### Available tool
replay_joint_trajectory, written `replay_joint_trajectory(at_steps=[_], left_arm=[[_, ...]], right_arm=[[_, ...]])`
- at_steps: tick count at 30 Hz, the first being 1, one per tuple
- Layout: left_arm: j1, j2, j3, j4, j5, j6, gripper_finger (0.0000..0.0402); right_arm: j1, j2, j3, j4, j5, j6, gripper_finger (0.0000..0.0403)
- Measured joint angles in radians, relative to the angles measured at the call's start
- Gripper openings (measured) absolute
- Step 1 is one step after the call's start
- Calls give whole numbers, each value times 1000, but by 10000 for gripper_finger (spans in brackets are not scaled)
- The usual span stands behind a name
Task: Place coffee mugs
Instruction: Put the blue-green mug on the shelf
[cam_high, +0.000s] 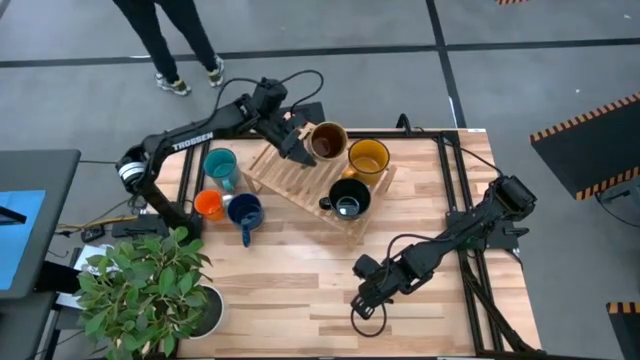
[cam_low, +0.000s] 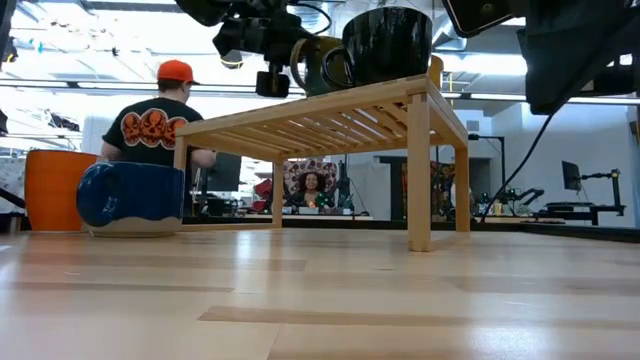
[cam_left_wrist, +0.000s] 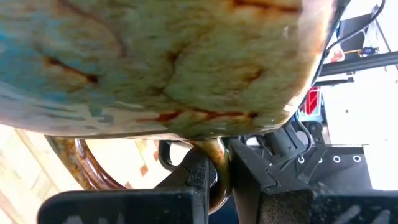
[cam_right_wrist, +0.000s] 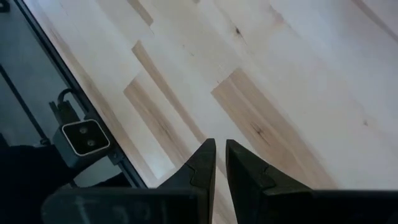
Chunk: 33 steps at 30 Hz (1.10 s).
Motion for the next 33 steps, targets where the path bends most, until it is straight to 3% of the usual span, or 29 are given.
replay_joint_trajectory(at_steps=[8, 15, 26, 33], left_arm=[[-23, 1, -44, 12, -69, -8, 22], [0, -7, -85, 212, -106, -127, 22], [-24, -5, -87, 166, -193, -121, 22], [-42, -23, -88, 220, -247, -161, 22]], right_arm=[[1, 0, 0, 15, 54, 0, 63], [-5, 0, 0, 17, 55, 0, 63], [-11, 0, 0, 20, 75, 8, 63], [-11, 0, 0, 20, 86, 29, 63]])
